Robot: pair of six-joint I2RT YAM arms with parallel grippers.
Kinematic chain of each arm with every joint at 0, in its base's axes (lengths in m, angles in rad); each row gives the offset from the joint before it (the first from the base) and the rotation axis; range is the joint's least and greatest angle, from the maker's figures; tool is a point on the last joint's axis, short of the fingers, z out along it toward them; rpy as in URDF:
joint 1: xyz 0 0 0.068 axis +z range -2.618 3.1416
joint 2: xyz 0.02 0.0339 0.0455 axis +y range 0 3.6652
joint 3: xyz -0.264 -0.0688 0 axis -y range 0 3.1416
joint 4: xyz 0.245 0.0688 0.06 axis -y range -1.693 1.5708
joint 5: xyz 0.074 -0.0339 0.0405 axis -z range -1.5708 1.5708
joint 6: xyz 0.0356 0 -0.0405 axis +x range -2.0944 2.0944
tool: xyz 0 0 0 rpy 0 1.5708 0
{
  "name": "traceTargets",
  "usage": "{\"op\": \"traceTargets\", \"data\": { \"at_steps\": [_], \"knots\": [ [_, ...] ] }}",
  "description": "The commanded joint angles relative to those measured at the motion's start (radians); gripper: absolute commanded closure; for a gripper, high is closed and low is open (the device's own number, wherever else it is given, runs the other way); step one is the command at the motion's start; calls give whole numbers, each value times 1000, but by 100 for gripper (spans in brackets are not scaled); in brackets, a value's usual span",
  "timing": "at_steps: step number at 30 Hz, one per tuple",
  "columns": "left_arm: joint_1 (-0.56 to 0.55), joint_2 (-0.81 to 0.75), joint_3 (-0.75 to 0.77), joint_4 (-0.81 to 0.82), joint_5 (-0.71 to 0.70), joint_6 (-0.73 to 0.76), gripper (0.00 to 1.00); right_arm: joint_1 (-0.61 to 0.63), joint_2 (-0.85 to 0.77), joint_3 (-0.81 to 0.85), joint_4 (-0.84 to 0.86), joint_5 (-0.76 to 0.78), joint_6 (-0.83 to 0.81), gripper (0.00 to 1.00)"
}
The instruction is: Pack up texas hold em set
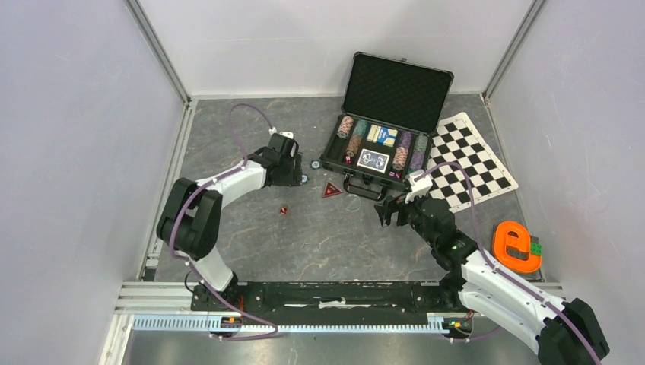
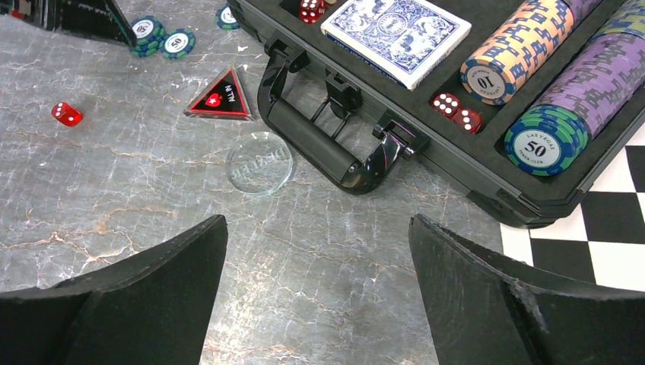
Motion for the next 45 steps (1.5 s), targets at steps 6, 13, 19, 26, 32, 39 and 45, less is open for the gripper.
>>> {"op": "traceTargets", "data": {
  "at_steps": [6, 13, 19, 26, 32, 39, 45],
  "knots": [
    [17, 67, 96, -101, -4, 123, 20, 1, 36, 38, 40, -49, -6, 6],
    [24, 182, 218, -183, 23, 149, 22, 1, 53, 46, 40, -76, -3, 6],
    [38, 254, 284, -230, 71, 140, 25, 1, 47, 45, 34, -71, -8, 6],
    [61, 303, 326, -251, 90, 115, 29, 1, 38, 49, 19, -60, -14, 6],
    [72, 321, 343, -283, 148, 117, 32, 0, 26, 48, 7, -51, -18, 7],
    [73, 363, 387, -325, 168, 146, 32, 1, 9, 54, -17, -46, -19, 7],
    [73, 374, 399, -359, 217, 164, 41, 1, -3, 55, -27, -40, -21, 6]
  ]
}}
